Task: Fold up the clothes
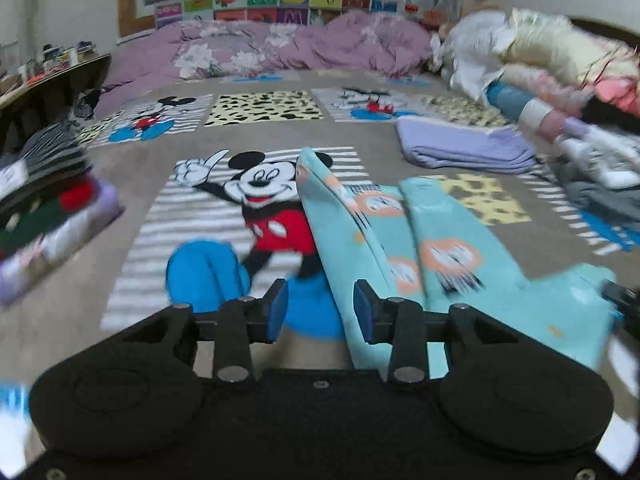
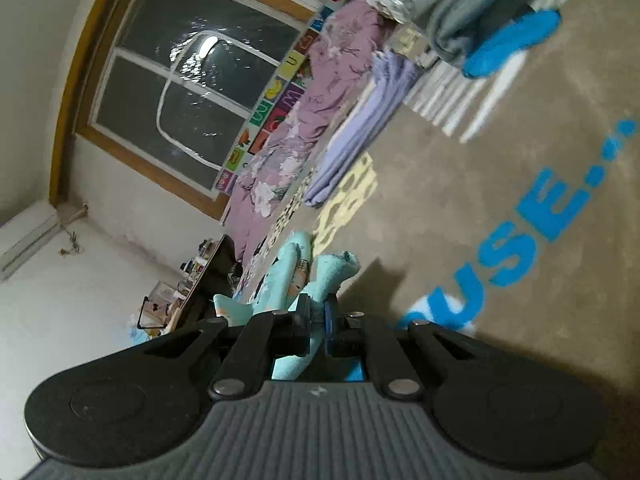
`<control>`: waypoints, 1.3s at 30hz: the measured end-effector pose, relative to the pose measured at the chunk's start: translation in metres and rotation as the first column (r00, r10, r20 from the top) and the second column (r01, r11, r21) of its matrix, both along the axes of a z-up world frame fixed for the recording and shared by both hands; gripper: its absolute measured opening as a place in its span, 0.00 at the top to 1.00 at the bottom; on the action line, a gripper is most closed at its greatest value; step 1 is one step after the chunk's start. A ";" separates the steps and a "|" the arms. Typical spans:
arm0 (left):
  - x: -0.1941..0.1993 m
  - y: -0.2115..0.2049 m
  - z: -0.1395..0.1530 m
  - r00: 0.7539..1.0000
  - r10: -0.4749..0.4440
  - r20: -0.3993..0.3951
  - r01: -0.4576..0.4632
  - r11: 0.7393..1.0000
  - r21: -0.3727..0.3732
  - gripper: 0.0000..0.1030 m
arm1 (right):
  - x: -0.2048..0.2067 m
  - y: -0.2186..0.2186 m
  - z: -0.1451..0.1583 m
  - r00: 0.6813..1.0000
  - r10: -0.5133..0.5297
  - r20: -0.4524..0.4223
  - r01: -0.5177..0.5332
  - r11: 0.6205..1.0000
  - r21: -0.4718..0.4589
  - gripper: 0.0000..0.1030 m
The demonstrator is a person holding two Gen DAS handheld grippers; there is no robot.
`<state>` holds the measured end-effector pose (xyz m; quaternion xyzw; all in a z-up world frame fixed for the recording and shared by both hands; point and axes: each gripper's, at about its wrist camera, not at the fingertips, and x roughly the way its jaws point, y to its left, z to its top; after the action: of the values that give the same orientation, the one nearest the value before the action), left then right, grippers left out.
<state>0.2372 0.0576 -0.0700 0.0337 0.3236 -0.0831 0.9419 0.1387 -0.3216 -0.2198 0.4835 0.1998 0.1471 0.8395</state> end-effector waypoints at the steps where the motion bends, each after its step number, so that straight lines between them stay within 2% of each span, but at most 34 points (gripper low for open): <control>1: 0.016 -0.003 -0.002 1.000 -0.011 -0.003 0.011 1.000 0.021 0.67 | 0.001 -0.001 -0.002 1.000 0.000 -0.007 0.000 1.000 0.009 0.92; 6: 0.083 -0.015 -0.018 0.999 -0.036 -0.038 0.039 0.996 0.083 0.71 | 0.001 0.001 -0.001 1.000 0.017 -0.008 -0.017 1.000 0.003 0.92; 8: 0.095 -0.019 -0.023 0.998 -0.052 -0.040 0.056 0.993 0.107 0.76 | 0.002 -0.001 -0.004 1.000 0.018 -0.020 -0.018 1.000 0.016 0.92; 11: 0.113 -0.026 -0.032 0.996 -0.077 -0.044 0.083 0.986 0.142 0.79 | 0.004 -0.002 -0.006 0.999 0.022 -0.032 -0.021 0.999 0.031 0.92; 18: 0.142 -0.039 -0.049 0.991 -0.116 -0.060 0.127 0.966 0.227 0.79 | 0.009 0.000 -0.009 0.998 0.037 -0.053 -0.035 0.999 0.034 0.92; 22: 0.154 -0.042 -0.056 0.995 -0.072 -0.064 0.086 0.960 0.266 0.79 | 0.010 0.000 -0.009 0.998 0.042 -0.056 -0.040 0.999 0.030 0.92; 25: 0.153 -0.039 -0.051 0.997 -0.060 -0.057 0.072 0.966 0.248 0.79 | 0.011 0.001 -0.010 0.997 0.044 -0.060 -0.042 0.999 0.030 0.92; 28: 0.144 -0.032 -0.037 0.998 -0.053 -0.029 0.058 0.978 0.201 0.79 | 0.010 0.001 -0.009 0.997 0.043 -0.060 -0.041 0.999 0.031 0.92; 31: 0.131 -0.036 -0.029 0.993 -0.116 -0.033 0.120 0.977 0.174 0.79 | 0.009 0.000 -0.008 0.997 0.043 -0.058 -0.041 0.999 0.034 0.92; 33: 0.130 -0.044 -0.033 0.986 -0.159 -0.054 0.167 0.966 0.197 0.79 | 0.009 0.000 -0.008 0.998 0.044 -0.055 -0.042 0.998 0.036 0.92; 36: 0.144 -0.057 -0.047 0.982 -0.170 -0.086 0.187 0.950 0.250 0.79 | 0.010 0.000 -0.007 0.998 0.044 -0.050 -0.042 0.999 0.035 0.92; 39: 0.161 -0.053 -0.055 0.979 -0.170 -0.110 0.191 0.958 0.212 0.79 | 0.009 -0.001 -0.005 0.998 0.036 -0.046 -0.034 0.999 0.032 0.92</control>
<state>0.3979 0.0042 -0.1248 0.1640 0.3689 -0.1336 0.9051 0.1474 -0.3228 -0.2253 0.4961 0.2254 0.1534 0.8243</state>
